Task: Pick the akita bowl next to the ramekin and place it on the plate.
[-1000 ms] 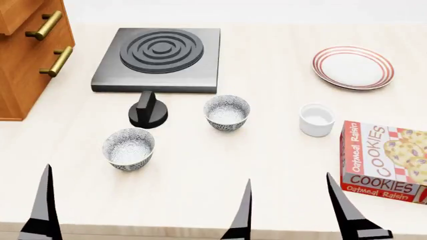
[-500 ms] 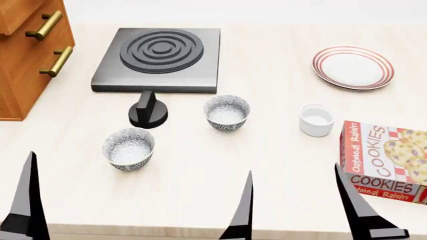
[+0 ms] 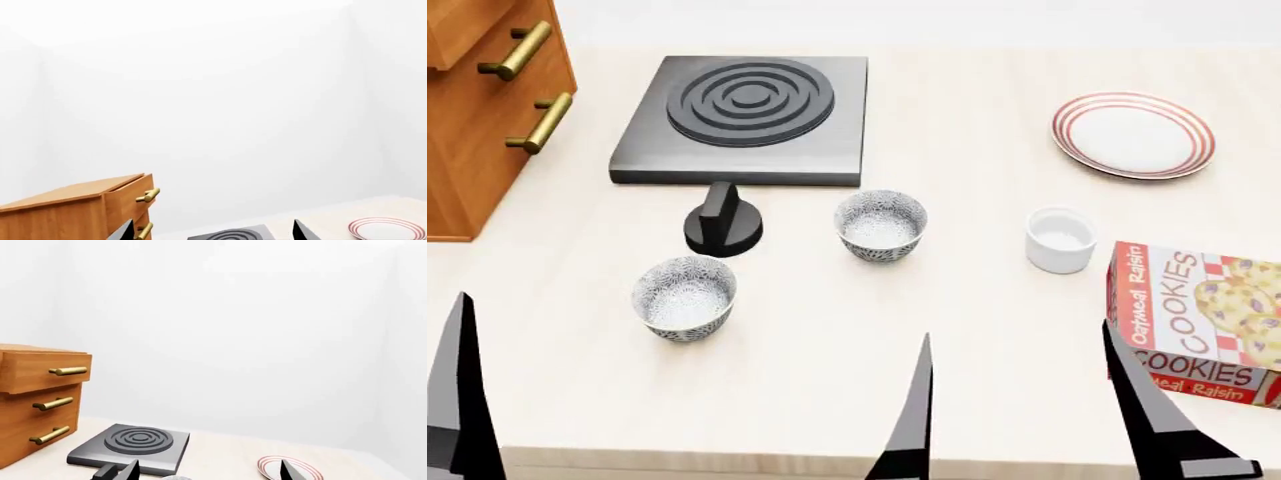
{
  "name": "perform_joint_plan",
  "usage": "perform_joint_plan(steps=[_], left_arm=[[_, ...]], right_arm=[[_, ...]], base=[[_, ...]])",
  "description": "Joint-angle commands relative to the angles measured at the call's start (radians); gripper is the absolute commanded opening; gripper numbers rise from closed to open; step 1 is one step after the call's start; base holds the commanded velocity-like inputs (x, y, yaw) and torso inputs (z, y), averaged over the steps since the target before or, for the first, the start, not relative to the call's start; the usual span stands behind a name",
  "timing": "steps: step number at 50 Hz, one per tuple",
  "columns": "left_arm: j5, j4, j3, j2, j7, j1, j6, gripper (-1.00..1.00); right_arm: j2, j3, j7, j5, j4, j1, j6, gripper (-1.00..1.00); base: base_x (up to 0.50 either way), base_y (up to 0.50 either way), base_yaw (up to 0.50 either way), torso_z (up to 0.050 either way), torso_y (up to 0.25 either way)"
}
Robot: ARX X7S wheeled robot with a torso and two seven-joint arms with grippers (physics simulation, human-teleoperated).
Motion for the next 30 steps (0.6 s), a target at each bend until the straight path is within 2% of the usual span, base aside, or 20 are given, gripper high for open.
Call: perform_joint_plan(steps=[1,30], left_arm=[[-0.024,-0.003,0.069,-0.061,-0.067,-0.041,0.043,1.0],[-0.025,-0.015,0.115,-0.083,-0.094,-0.066,0.069,1.0]], right_arm=[[0.077,-0.03,0.093,0.08,0.002,0.008,-0.057,1.0],[0.131,-0.06,0.156,0.117,0.016,0.008,-0.119,1.0]], base=[[0.01,0.0,0.0,0.0,0.0],[0.12,0.0,0.0,0.0,0.0]])
